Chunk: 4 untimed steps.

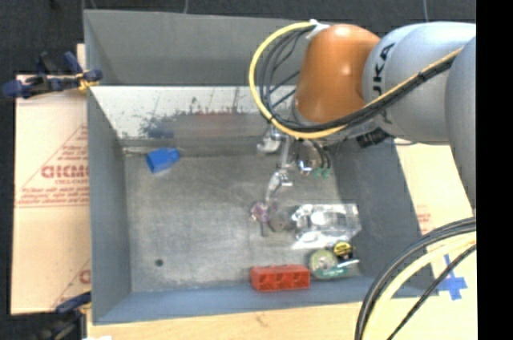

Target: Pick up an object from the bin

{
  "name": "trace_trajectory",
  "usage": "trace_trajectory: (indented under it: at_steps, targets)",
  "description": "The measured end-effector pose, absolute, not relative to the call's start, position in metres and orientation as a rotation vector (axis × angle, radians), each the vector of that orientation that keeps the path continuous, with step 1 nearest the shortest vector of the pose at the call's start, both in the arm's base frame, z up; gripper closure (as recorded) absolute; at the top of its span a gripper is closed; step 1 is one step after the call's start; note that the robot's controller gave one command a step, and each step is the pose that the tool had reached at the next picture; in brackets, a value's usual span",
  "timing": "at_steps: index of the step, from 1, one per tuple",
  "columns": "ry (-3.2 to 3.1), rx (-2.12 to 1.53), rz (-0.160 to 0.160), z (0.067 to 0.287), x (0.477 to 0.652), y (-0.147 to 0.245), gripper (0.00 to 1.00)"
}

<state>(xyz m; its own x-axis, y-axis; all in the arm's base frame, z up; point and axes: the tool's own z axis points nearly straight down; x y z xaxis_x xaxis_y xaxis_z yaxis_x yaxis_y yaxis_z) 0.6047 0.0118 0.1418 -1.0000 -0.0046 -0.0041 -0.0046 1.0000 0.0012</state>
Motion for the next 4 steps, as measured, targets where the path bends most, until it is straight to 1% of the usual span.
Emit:
trace_trajectory:
  at_steps: [1,2,3,4]
  targets:
    - [3.051,-0.726,0.000,0.085,0.628,-0.038,0.00]
    - [3.027,-0.847,0.005,0.083,0.523,-0.010,0.00]
    - [3.023,-0.845,0.001,0.083,0.526,-0.011,1.00]
    - [2.998,-0.896,-0.008,0.206,0.551,-0.042,1.00]
